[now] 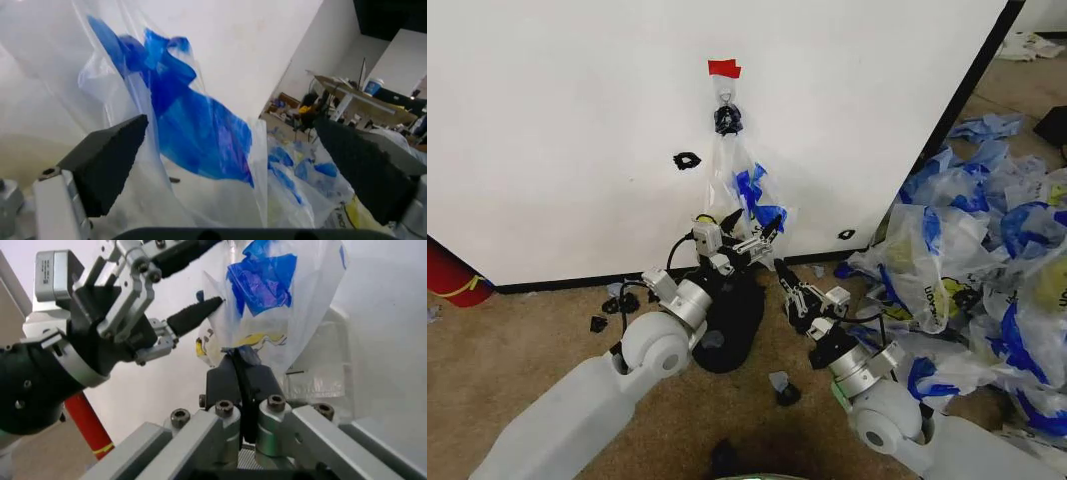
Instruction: Pick up the garbage bag from the wall and place it over the trash bin.
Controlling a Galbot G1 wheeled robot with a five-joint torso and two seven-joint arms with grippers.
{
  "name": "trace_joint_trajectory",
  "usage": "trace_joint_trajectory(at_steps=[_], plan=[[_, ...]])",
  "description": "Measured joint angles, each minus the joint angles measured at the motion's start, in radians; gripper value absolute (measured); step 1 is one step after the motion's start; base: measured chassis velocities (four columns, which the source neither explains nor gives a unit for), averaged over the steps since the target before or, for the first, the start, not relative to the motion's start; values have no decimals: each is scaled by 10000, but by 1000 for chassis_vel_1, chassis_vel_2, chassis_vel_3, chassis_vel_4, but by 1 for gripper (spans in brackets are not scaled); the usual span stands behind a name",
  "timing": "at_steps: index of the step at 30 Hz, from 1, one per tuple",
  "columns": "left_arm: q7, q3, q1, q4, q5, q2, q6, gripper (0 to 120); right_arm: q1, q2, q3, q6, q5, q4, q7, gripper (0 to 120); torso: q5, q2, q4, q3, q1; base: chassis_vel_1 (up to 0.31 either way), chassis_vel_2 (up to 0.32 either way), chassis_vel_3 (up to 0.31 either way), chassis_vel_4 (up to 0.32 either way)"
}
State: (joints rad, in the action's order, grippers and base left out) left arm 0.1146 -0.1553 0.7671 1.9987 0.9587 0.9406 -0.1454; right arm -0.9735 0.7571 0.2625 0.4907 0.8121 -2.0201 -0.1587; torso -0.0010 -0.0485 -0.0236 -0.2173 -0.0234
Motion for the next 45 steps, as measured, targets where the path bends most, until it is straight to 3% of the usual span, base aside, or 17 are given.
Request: trace_joint_trajectory(at_steps=[45], plan=[[-12,-81,96,-351,-1029,-15,29,99,-158,-81,-179,45,-28,-142,24,0,0,0,0,0,0,0,0,0,0]])
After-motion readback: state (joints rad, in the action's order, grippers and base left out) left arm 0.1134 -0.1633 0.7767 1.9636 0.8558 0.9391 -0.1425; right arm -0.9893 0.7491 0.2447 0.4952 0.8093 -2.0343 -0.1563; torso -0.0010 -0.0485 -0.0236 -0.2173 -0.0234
